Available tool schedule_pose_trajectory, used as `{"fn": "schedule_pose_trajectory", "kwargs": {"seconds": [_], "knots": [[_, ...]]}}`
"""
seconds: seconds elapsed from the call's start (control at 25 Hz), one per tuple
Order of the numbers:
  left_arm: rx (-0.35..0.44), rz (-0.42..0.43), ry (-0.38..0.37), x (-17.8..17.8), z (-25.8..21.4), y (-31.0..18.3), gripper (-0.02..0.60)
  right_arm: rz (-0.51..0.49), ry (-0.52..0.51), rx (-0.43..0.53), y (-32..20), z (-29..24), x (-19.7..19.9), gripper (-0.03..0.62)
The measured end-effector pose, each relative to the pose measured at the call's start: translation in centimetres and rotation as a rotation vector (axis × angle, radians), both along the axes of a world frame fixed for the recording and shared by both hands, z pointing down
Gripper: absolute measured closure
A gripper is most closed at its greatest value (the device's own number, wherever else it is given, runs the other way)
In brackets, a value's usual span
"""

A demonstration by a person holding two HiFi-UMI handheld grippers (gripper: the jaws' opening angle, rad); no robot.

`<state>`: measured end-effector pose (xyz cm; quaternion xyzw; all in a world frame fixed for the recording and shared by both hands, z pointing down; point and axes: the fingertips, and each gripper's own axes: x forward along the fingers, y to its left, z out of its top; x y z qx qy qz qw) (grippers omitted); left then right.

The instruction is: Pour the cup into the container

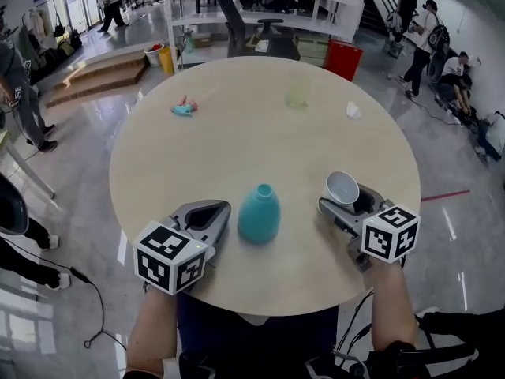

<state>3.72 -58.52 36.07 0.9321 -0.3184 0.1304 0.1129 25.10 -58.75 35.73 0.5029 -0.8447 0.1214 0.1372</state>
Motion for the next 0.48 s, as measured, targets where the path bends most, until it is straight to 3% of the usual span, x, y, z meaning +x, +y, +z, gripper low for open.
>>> {"fn": "schedule_pose_trajectory", "kwargs": {"seconds": [0.28,0.48], "knots": [[-0.002,-0.009,-0.002,-0.1,0.2,-0.1,0.589,0.009,-0.049,0.054,1.1,-1.3,0.5,0.263],[0.020,-0.043,0.010,-0.5,0.1,-0.2,0.589,0.095,-0.075,0.117,3.1,-2.6,2.8,0.264]]}}
